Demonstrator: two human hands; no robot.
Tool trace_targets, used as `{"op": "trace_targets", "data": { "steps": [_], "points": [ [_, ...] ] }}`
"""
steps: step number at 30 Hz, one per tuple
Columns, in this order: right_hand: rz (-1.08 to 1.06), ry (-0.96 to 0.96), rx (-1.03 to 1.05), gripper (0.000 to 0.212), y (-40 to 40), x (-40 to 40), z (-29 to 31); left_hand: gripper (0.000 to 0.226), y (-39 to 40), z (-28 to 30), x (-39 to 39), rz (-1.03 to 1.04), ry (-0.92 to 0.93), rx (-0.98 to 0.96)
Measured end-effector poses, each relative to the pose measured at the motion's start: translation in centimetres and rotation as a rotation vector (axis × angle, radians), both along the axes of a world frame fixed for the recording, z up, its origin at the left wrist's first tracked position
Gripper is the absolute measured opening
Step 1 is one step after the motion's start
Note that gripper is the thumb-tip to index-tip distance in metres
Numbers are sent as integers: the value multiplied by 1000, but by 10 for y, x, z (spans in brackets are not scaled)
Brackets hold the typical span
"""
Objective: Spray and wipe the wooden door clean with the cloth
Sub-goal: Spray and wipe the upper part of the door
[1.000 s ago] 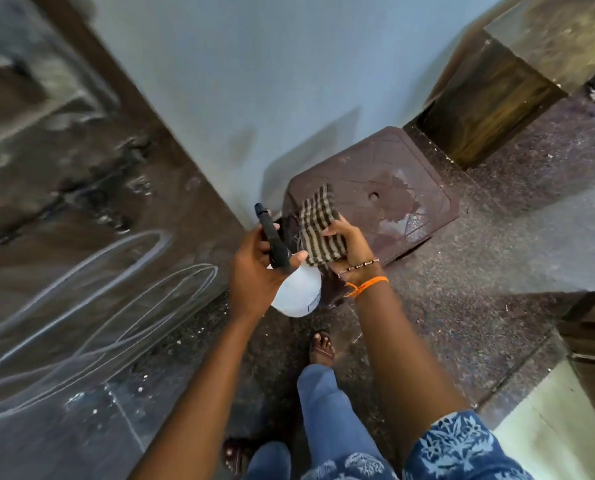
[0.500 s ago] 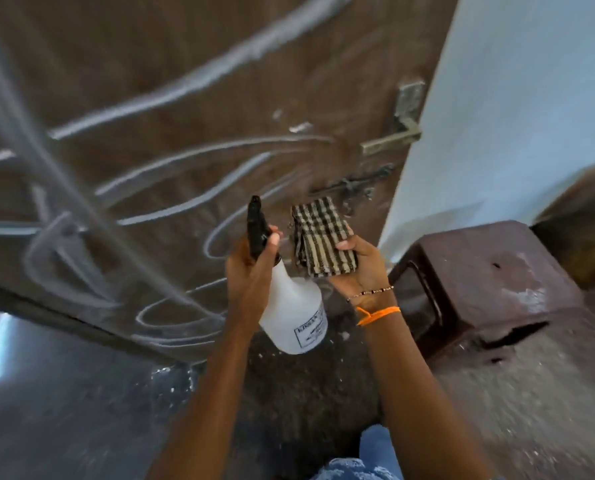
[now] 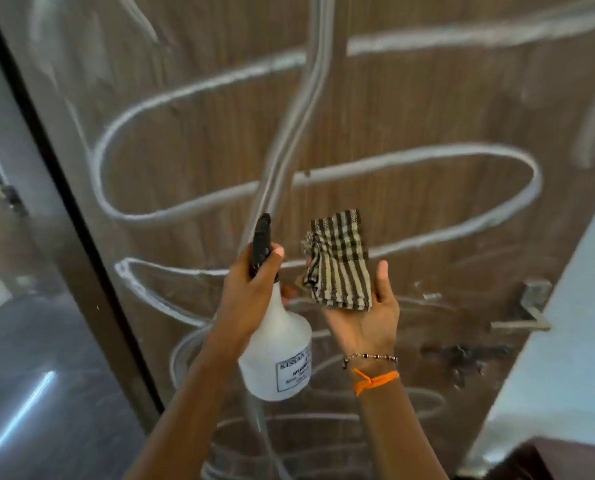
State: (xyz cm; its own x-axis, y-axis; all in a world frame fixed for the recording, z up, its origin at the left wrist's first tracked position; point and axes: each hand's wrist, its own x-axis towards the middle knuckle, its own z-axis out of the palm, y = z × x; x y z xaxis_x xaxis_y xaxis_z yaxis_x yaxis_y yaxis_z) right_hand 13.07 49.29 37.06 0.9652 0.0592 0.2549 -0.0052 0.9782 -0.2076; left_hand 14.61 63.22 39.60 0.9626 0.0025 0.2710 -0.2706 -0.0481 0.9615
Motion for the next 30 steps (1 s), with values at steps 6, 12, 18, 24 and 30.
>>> {"op": "trace_targets", "data": {
  "steps": [6,12,18,24,30],
  "points": [
    [-54,-164,-92,48,25,37,108,48,21,107,23,25,-208,-41],
    [-176,-358,-232,52,54,59,215,39,44,211,39,20,-361,-27],
    [-451,-555,-293,50,81,82,300,47,68,295,56,71,-475,84],
    [-1213,-704,-680,58,108,108,373,56,100,365,75,140,-607,221],
    [-2004,-709,-1072,60,133,124,461,58,139,433,86,74,-676,224]
  ]
}}
